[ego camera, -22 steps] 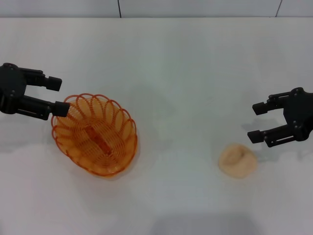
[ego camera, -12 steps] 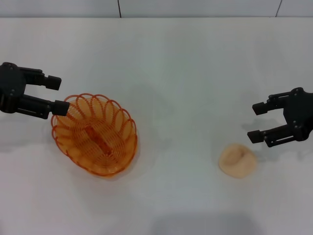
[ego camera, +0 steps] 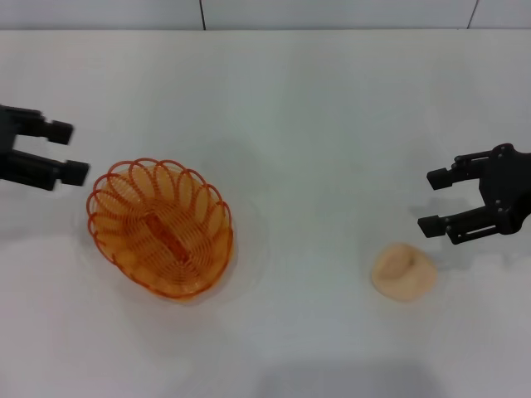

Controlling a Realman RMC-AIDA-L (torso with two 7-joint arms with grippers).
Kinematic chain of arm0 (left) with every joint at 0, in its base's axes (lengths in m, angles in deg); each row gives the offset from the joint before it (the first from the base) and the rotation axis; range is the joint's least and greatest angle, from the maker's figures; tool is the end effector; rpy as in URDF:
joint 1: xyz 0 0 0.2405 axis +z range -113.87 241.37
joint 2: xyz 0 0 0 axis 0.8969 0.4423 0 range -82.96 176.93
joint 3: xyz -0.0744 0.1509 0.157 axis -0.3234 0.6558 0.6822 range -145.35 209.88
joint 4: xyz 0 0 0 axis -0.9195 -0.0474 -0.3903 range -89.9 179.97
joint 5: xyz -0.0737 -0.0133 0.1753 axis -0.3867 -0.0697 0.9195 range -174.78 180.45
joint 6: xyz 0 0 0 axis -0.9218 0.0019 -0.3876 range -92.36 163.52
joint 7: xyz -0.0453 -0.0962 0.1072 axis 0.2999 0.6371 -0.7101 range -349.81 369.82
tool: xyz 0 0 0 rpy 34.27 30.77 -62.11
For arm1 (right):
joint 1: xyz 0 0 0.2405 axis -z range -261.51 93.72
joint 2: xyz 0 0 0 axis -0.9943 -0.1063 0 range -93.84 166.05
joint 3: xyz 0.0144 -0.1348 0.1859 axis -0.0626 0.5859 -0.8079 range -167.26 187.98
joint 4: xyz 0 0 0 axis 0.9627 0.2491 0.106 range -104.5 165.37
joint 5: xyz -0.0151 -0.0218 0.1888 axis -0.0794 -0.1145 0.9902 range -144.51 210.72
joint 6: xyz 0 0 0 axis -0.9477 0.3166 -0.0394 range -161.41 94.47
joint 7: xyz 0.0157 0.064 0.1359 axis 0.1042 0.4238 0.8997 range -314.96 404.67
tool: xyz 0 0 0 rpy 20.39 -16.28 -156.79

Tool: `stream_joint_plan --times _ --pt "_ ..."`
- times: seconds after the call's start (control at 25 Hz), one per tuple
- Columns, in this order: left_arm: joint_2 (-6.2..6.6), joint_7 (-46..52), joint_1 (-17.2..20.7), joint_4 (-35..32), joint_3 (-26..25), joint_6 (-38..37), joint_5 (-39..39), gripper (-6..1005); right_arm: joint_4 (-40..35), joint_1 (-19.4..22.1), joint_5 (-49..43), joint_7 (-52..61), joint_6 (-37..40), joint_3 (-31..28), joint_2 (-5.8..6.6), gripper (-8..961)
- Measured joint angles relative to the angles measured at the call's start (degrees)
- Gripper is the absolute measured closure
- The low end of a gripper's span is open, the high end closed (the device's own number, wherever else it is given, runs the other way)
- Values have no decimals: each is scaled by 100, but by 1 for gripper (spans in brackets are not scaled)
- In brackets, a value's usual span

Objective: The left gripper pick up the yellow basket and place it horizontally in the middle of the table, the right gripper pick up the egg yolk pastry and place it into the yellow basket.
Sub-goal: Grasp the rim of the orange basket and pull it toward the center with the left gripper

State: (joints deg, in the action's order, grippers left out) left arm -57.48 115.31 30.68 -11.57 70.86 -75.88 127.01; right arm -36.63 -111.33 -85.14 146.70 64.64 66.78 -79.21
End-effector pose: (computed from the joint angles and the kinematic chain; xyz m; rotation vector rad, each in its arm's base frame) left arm -0.2236 0.3059 0.1304 -2.8763 -0.7790 -0.2691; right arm 0.1922 0.3024 0.0510 -2.9382 0.4887 0.2544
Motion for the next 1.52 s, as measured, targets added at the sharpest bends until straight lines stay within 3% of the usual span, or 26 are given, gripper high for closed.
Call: stream_joint_plan --times 0.12,0.32,0.84,1.0,1.24,1.52 --pt "181 110 -107 5 -31 101 349 136 -15 -8 2 11 -9 0 0 170" --pt "303 210 -416 1 -129 196 1209 136 -5 -41 22 13 -12 0 -5 170" --pt "249 157 -1044 10 -61 716 2766 137 0 -149 153 84 -55 75 -22 171" --pt "148 84 -1139 53 193 902 2767 138 7 -150 210 143 -115 172 -27 171" --pt "-200 -91 -1320 191 417 1175 2771 148 -30 -117 223 224 -160 294 -21 171" --pt "-378 -119 -1322 601 578 1678 2850 163 -11 -141 224 228 -161 299 -9 171"
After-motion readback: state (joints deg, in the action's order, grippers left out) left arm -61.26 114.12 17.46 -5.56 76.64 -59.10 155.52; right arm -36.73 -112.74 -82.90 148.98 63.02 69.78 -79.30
